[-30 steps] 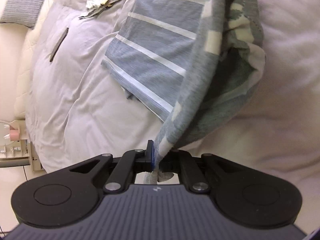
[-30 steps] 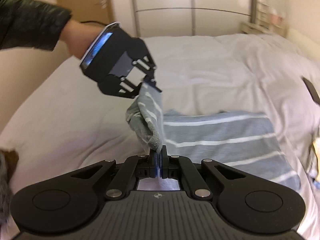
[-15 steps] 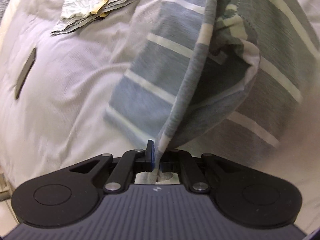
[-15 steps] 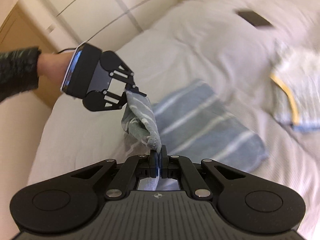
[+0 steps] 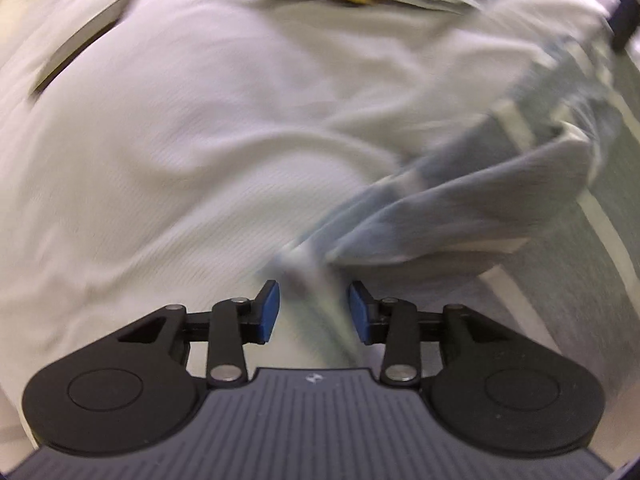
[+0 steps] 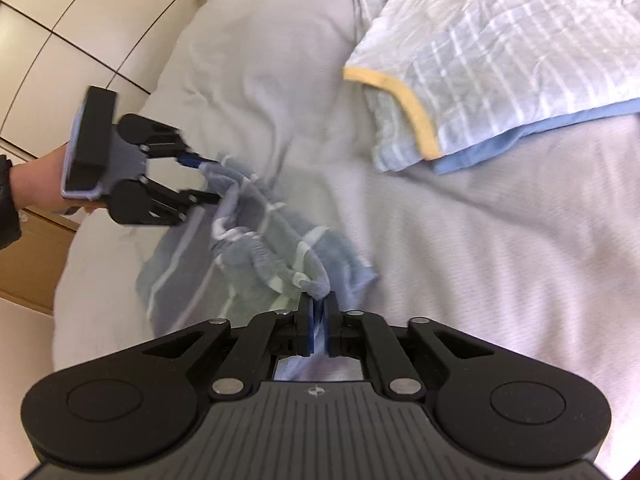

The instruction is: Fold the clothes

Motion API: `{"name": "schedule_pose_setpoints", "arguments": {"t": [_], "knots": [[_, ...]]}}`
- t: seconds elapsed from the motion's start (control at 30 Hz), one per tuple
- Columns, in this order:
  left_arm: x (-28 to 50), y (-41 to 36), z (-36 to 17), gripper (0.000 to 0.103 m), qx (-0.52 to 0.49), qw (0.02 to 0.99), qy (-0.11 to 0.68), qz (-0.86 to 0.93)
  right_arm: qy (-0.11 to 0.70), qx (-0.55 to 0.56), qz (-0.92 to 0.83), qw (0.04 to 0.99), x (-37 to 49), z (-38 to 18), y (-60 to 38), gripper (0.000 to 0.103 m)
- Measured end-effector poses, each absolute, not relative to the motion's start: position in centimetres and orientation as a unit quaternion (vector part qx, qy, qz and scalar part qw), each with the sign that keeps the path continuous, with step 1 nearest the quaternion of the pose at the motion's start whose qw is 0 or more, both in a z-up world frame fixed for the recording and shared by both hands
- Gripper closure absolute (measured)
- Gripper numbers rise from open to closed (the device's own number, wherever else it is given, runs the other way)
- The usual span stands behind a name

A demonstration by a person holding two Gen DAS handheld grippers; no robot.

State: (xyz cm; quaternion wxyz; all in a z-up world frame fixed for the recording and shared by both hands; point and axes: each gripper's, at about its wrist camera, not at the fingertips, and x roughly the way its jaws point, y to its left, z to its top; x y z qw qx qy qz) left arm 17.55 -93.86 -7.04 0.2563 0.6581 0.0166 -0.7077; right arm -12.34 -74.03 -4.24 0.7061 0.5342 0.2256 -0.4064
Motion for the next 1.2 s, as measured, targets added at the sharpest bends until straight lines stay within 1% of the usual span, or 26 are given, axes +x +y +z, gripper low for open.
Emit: {"name": "schedule_pose_setpoints", "arguments": {"t": [0.17, 0.23, 0.33, 0.37, 0.4, 0.6, 0.67, 0.7, 0.73, 0.77, 0.8, 0.83, 0.9, 1.03, 1.13, 1.2], "knots": [[22.1, -94.1, -5.8, 0.066, 0.612, 0.348, 0.112, -0.702, 0.242, 0.526, -0.42, 0.699, -12.9, -4.0, -73.1, 0.086], [23.3, -93.6, -5.5, 0.065, 0.588, 0.363, 0.149, -0.707, 0.242, 0.528, -0.425, 0.694, -12.9, -4.1, -73.3, 0.08], [24.0, -93.2, -5.3, 0.063, 0.552, 0.365, 0.185, -0.726, 0.243, 0.526, -0.424, 0.696, -12.5, -4.0, -73.5, 0.068], [23.9, -93.1, -5.2, 0.063, 0.544, 0.363, 0.188, -0.733, 0.243, 0.525, -0.421, 0.698, -12.2, -4.0, -73.7, 0.063], [23.5, -93.1, -5.3, 0.063, 0.536, 0.36, 0.187, -0.74, 0.245, 0.524, -0.417, 0.7, -11.8, -3.9, -73.9, 0.061], [19.7, -94.5, -6.9, 0.063, 0.541, 0.312, 0.148, -0.767, 0.267, 0.516, -0.41, 0.703, -10.2, -4.4, -74.5, 0.061], [19.0, -95.1, -7.8, 0.064, 0.55, 0.299, 0.147, -0.766, 0.273, 0.516, -0.412, 0.7, -10.0, -4.6, -74.6, 0.062], [18.8, -95.4, -8.2, 0.068, 0.552, 0.294, 0.154, -0.765, 0.275, 0.516, -0.413, 0.698, -9.9, -4.7, -74.7, 0.068], [18.8, -95.6, -8.5, 0.073, 0.552, 0.29, 0.163, -0.765, 0.275, 0.517, -0.414, 0.697, -9.9, -4.8, -74.7, 0.071], [18.9, -95.7, -8.5, 0.088, 0.553, 0.287, 0.168, -0.764, 0.275, 0.519, -0.415, 0.695, -9.9, -4.9, -74.8, 0.08], [19.0, -95.7, -8.4, 0.095, 0.554, 0.286, 0.17, -0.763, 0.274, 0.521, -0.418, 0.692, -10.0, -4.9, -74.8, 0.09], [19.2, -95.6, -8.2, 0.096, 0.553, 0.288, 0.17, -0.763, 0.273, 0.524, -0.419, 0.69, -10.1, -4.9, -74.9, 0.094], [19.8, -95.4, -7.6, 0.102, 0.546, 0.303, 0.171, -0.762, 0.271, 0.525, -0.423, 0.687, -10.5, -4.7, -74.9, 0.1], [21.2, -95.8, -7.8, 0.103, 0.54, 0.34, 0.184, -0.748, 0.261, 0.514, -0.438, 0.69, -11.3, -3.6, -74.9, 0.101], [21.6, -96.6, -8.8, 0.103, 0.546, 0.36, 0.197, -0.731, 0.261, 0.519, -0.443, 0.683, -11.8, -4.1, -75.0, 0.101], [21.5, -96.4, -8.4, 0.103, 0.543, 0.365, 0.186, -0.733, 0.264, 0.525, -0.445, 0.676, -11.8, -4.7, -75.1, 0.1]]}}
